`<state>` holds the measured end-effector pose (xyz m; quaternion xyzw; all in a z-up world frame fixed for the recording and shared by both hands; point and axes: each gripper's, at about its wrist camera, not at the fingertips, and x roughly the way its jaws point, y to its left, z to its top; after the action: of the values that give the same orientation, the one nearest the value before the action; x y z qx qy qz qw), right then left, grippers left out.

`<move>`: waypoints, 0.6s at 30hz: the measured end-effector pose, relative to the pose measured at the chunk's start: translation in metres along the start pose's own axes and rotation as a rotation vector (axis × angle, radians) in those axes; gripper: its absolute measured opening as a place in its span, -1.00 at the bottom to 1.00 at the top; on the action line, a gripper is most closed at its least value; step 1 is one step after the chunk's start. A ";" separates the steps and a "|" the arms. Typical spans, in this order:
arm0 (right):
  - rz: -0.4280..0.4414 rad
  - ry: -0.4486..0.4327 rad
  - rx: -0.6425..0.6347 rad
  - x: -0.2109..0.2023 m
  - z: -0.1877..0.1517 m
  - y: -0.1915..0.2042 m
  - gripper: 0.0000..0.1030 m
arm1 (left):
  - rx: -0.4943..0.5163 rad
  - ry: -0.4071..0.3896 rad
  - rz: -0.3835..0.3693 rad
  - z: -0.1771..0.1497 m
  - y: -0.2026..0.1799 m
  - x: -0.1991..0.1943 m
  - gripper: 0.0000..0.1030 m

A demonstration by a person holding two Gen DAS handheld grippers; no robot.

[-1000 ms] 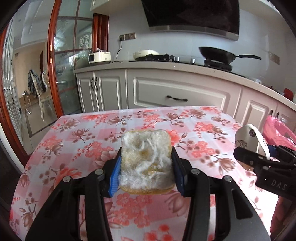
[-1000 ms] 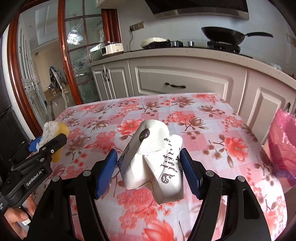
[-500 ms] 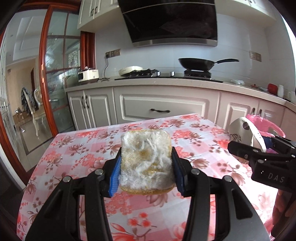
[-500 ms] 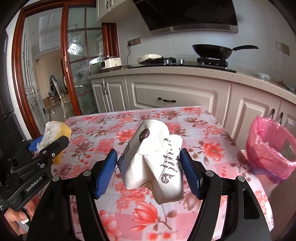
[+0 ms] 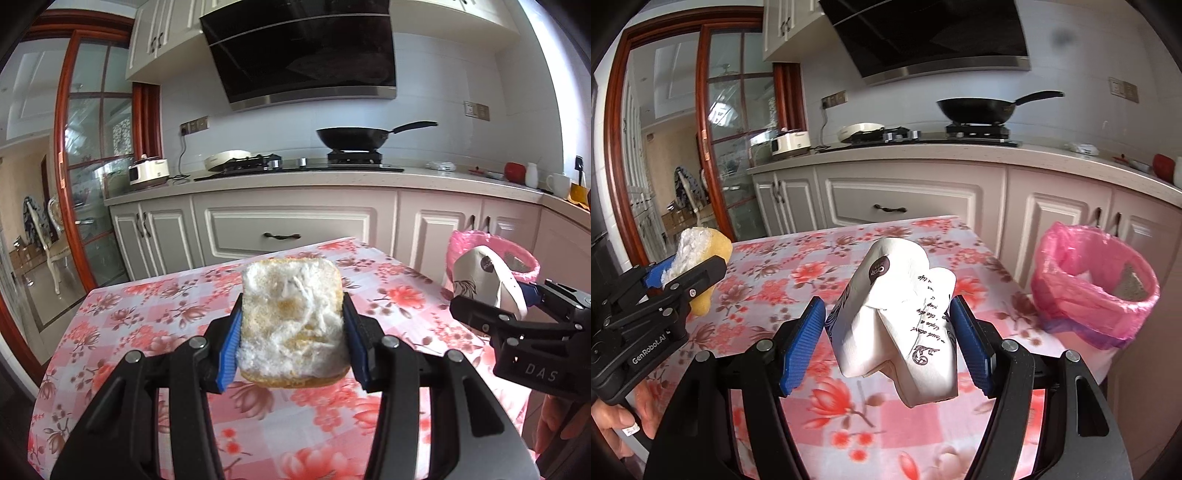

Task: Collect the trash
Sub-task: 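Carry the sponge and paper over the pink bin and open both tools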

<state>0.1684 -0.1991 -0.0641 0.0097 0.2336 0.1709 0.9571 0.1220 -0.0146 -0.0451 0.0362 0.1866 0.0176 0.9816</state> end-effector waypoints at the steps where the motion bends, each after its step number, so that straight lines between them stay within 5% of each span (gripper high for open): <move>1: -0.009 -0.004 0.004 -0.002 -0.001 -0.003 0.28 | 0.006 -0.002 -0.007 0.000 -0.004 0.001 -0.09; 18: -0.232 -0.074 0.004 -0.038 -0.008 -0.074 0.28 | 0.059 -0.001 -0.212 0.011 -0.090 0.038 -0.08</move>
<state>0.1569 -0.2816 -0.0612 -0.0091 0.1980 0.0580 0.9784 0.1633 -0.1032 -0.0554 0.0450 0.1894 -0.0916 0.9766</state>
